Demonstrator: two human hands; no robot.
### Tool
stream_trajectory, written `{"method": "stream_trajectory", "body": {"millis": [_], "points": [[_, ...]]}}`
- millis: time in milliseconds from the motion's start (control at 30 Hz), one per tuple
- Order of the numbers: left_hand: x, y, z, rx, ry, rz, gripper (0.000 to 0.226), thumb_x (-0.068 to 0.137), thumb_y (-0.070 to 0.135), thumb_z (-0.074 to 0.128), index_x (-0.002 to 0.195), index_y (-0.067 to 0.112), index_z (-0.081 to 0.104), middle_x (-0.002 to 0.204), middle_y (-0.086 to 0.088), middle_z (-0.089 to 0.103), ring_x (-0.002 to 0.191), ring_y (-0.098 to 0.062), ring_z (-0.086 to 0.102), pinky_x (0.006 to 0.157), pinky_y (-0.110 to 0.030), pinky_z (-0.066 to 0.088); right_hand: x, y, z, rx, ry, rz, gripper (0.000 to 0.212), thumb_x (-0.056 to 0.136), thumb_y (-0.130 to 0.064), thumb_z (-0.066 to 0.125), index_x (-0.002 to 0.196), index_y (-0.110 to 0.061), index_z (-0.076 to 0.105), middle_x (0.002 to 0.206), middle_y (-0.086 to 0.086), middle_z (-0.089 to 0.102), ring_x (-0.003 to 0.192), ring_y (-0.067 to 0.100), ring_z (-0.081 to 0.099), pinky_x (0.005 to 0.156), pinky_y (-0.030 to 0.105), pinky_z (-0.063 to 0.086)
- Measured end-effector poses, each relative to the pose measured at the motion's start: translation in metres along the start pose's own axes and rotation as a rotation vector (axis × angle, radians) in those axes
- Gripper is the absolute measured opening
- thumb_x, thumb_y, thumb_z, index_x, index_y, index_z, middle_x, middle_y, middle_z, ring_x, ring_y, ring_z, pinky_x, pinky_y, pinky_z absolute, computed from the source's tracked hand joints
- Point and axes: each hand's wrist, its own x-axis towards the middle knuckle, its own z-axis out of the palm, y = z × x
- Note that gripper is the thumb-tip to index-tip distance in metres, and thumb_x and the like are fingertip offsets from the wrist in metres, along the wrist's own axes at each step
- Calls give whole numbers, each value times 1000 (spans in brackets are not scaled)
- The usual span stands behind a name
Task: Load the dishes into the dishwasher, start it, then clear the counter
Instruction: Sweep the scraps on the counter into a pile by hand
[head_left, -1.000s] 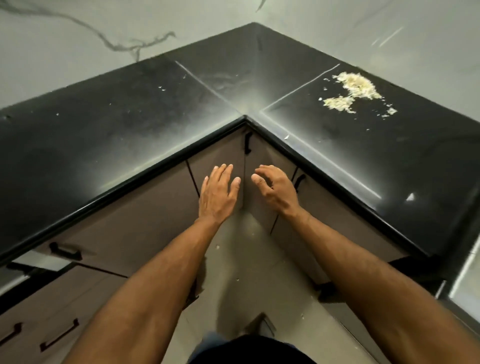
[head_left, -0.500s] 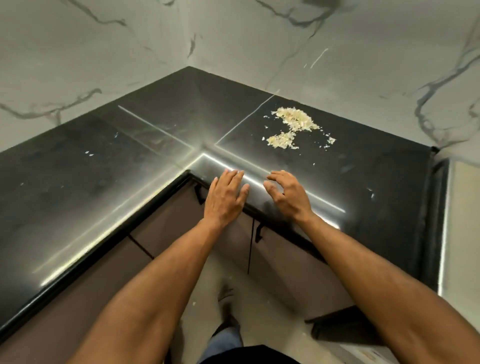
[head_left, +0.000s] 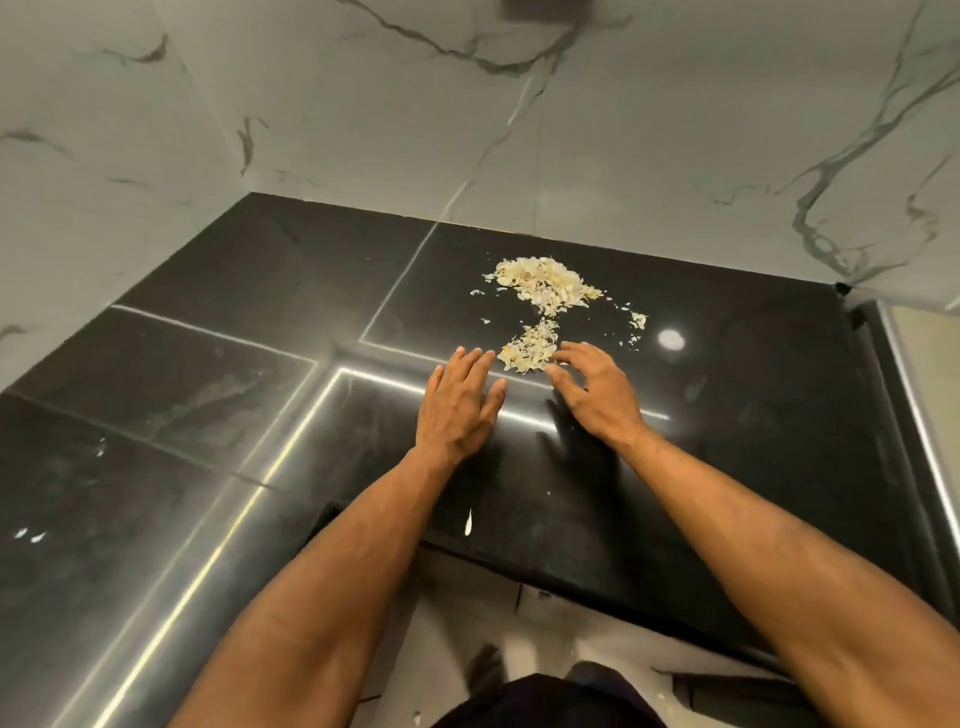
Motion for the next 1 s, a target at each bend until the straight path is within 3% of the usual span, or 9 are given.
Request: {"method": "stream_trajectory", "body": {"millis": [233, 433, 533, 800, 1000], "points": [[62, -8, 14, -9, -55, 27, 53, 103, 44, 33, 150, 19, 32, 157, -2, 29, 148, -19, 15, 119, -39, 12, 53, 31, -12, -70, 38, 121, 46, 100, -44, 47, 138, -20, 52, 154, 0, 37, 145, 19, 26, 118, 46, 20], [91, -22, 27, 18, -48, 1, 57, 102, 45, 33, 150, 15, 30, 156, -4, 30, 148, -21, 17, 120, -43, 15, 75, 67, -25, -220, 34, 316, 64, 102, -52, 29, 154, -15, 23, 163, 3, 12, 151, 17, 4, 121, 43, 0], [104, -32, 33, 5, -51, -54, 56, 102, 45, 33, 150, 16, 28, 157, -4, 29, 148, -21, 17, 121, -45, 14, 84, 79, -24, -296, -21, 397, 72, 101, -56, 23, 155, -10, 11, 164, 8, 6, 151, 19, 0, 122, 42, -4], [138, -56, 34, 35, -93, -54, 57, 102, 45, 32, 151, 15, 28, 158, -3, 28, 148, -19, 15, 121, -40, 9, 134, 71, 3, -457, -75, 439, 84, 96, -65, 11, 155, -5, 1, 163, 13, -2, 150, 25, -5, 120, 44, -7], [148, -64, 36, 139, -117, -31, 59, 103, 49, 26, 154, 19, 21, 161, 3, 18, 149, -13, 7, 121, -36, 3, 186, 66, 19, -441, -125, 327, 84, 95, -67, 9, 155, -8, 1, 163, 11, 0, 151, 22, -5, 120, 45, -7]]}}
